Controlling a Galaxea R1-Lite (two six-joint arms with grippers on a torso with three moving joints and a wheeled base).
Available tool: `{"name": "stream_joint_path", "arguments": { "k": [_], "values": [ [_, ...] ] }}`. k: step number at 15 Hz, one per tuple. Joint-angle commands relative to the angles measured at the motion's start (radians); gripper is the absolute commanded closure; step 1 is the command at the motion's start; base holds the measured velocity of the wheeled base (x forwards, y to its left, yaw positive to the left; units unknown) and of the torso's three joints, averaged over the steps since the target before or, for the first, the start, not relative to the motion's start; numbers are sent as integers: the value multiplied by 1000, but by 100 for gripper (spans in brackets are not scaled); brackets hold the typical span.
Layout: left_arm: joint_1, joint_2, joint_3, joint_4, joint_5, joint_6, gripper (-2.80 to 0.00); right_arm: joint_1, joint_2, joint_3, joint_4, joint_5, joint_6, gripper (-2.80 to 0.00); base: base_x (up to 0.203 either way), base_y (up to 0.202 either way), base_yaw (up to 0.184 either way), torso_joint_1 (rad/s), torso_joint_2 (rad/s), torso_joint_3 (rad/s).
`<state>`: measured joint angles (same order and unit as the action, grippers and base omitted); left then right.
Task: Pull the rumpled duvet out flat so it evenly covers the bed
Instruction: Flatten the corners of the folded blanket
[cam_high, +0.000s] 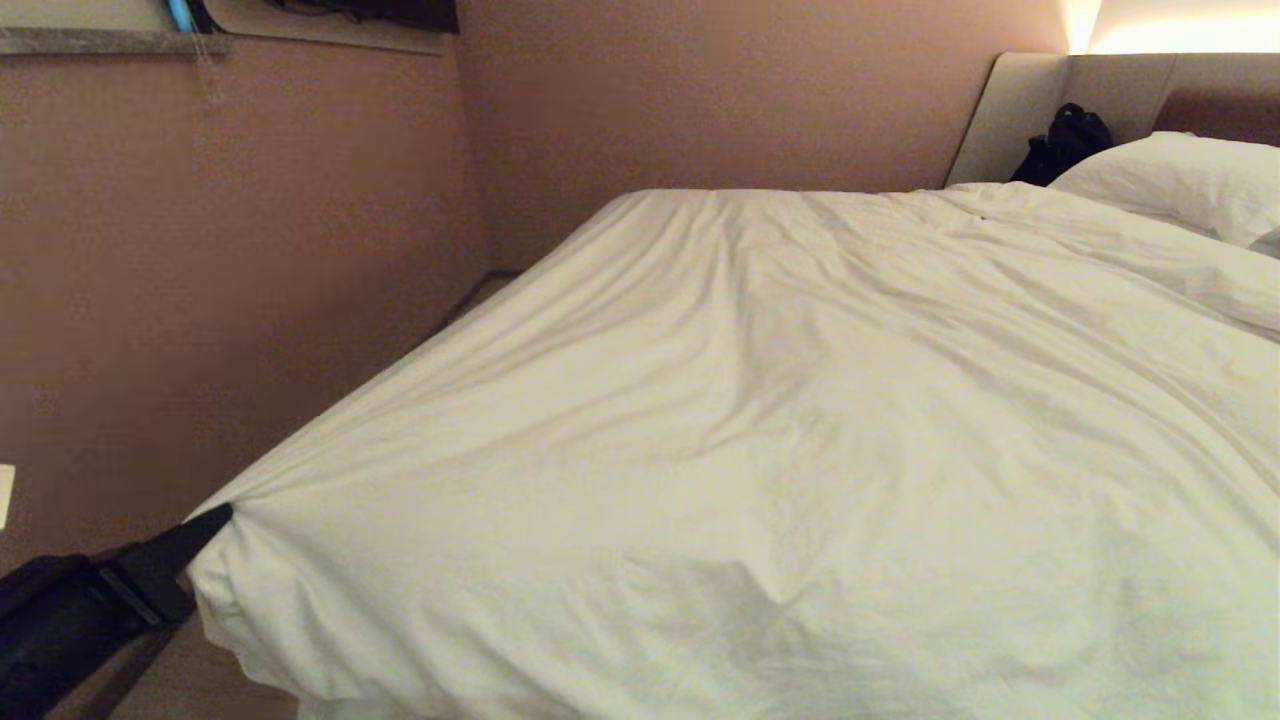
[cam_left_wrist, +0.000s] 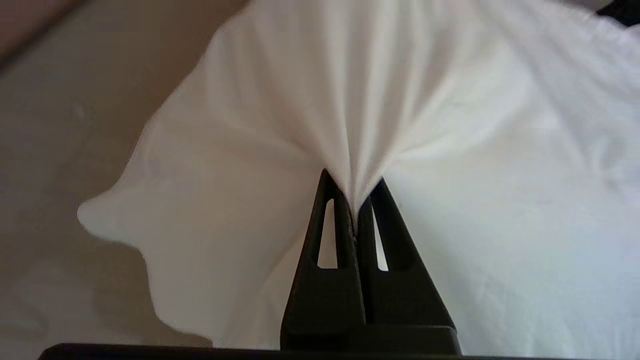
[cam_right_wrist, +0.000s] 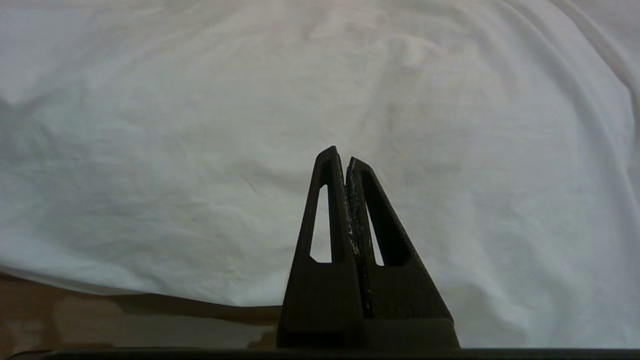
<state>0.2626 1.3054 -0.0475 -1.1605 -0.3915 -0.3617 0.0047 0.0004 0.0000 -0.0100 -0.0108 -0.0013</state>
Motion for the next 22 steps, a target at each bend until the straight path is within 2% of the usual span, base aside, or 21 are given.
{"name": "stream_joint_path", "arguments": {
  "k": [1, 4, 5, 11, 13, 15, 18, 20, 22],
  "values": [
    [2, -235, -92, 201, -4, -3, 0, 0, 0, 0, -1, 0, 0, 0, 0, 0, 0, 0, 0, 0],
    [1, -421, -312, 701, -21, -8, 0, 0, 0, 0, -1, 0, 0, 0, 0, 0, 0, 0, 0, 0],
    [1, -451, -365, 801, -32, -10, 0, 0, 0, 0, -1, 0, 0, 0, 0, 0, 0, 0, 0, 0],
    [1, -479, -375, 856, -36, -9, 0, 1, 0, 0, -1, 0, 0, 0, 0, 0, 0, 0, 0, 0],
    [1, -458, -380, 930, -31, -9, 0, 0, 0, 0, -1, 0, 0, 0, 0, 0, 0, 0, 0, 0],
    [1, -451, -388, 1008, -6, -12, 0, 1, 0, 0, -1, 0, 0, 0, 0, 0, 0, 0, 0, 0],
    [1, -447, -394, 1085, 79, -12, 0, 1, 0, 0, -1, 0, 0, 0, 0, 0, 0, 0, 0, 0],
    [1, -398, -410, 1147, 91, -18, 0, 1, 0, -1, -1, 0, 0, 0, 0, 0, 0, 0, 0, 0],
    [2, -297, -428, 1179, 95, -79, 0, 0, 0, 0, -1, 0, 0, 0, 0, 0, 0, 0, 0, 0]
  ]
}}
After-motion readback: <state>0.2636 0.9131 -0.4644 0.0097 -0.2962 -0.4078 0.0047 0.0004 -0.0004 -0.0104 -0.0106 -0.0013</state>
